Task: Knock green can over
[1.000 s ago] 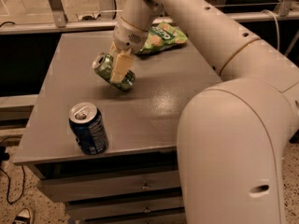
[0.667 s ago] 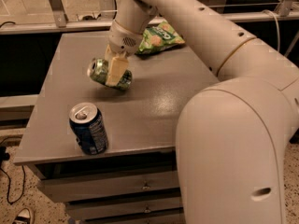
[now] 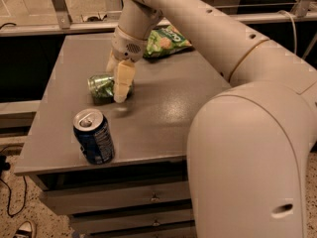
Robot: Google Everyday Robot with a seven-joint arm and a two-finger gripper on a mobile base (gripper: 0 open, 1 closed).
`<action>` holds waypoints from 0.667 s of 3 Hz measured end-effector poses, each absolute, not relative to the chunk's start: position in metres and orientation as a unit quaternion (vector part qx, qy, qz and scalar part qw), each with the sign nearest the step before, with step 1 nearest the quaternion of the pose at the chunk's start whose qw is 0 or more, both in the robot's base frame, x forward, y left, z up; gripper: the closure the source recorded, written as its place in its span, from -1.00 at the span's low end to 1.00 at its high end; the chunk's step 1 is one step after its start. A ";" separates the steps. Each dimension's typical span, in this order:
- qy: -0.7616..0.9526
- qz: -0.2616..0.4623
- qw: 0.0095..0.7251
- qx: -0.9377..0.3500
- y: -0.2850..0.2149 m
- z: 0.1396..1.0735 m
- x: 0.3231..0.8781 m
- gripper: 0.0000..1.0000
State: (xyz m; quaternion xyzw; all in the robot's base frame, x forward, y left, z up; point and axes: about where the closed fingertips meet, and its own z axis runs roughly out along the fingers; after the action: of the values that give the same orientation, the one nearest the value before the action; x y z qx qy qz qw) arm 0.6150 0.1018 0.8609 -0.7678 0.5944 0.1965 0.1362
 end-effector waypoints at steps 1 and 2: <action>0.603 0.202 0.152 -0.757 0.099 0.863 0.615 -1.00; 0.627 0.207 0.192 -0.726 0.076 0.873 0.620 -1.00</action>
Offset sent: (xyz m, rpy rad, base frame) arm 0.0114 -0.0685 0.0334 0.1940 -0.0584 -0.2519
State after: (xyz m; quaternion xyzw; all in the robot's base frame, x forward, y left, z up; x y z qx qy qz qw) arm 0.6199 0.0756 0.8734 -0.7264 0.6266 0.2070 0.1921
